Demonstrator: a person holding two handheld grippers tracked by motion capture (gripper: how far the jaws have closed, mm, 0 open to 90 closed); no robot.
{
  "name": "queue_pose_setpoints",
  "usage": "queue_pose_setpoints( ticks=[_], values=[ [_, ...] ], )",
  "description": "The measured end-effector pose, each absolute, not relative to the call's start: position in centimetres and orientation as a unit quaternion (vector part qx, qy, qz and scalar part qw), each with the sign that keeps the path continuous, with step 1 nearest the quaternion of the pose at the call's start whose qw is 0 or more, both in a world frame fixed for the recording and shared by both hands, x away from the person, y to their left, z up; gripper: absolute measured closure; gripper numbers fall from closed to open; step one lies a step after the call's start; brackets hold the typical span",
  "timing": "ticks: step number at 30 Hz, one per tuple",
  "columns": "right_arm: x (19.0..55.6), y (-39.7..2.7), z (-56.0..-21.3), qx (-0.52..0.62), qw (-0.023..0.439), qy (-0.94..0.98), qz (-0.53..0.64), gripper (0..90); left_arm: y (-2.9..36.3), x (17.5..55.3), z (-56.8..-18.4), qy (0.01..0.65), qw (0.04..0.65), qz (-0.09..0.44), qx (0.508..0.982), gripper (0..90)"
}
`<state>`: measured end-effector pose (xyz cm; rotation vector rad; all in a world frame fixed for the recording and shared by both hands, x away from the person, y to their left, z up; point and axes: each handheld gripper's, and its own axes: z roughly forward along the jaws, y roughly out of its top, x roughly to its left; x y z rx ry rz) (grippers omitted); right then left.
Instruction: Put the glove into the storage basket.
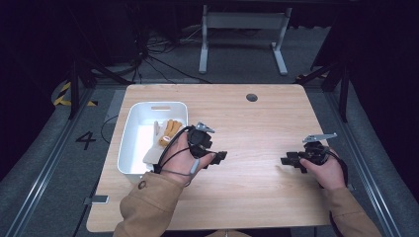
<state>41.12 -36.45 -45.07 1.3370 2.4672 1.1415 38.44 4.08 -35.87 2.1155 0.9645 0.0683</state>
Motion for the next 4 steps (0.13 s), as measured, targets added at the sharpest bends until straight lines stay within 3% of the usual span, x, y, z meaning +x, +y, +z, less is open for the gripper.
queue_pose_setpoints(
  ticks=[4],
  values=[
    [41.17,-36.46,-45.13,0.441,0.058,0.814,0.374,51.4,4.31,38.23,-36.25,0.381,0.415,0.02,0.826,35.5]
  ],
)
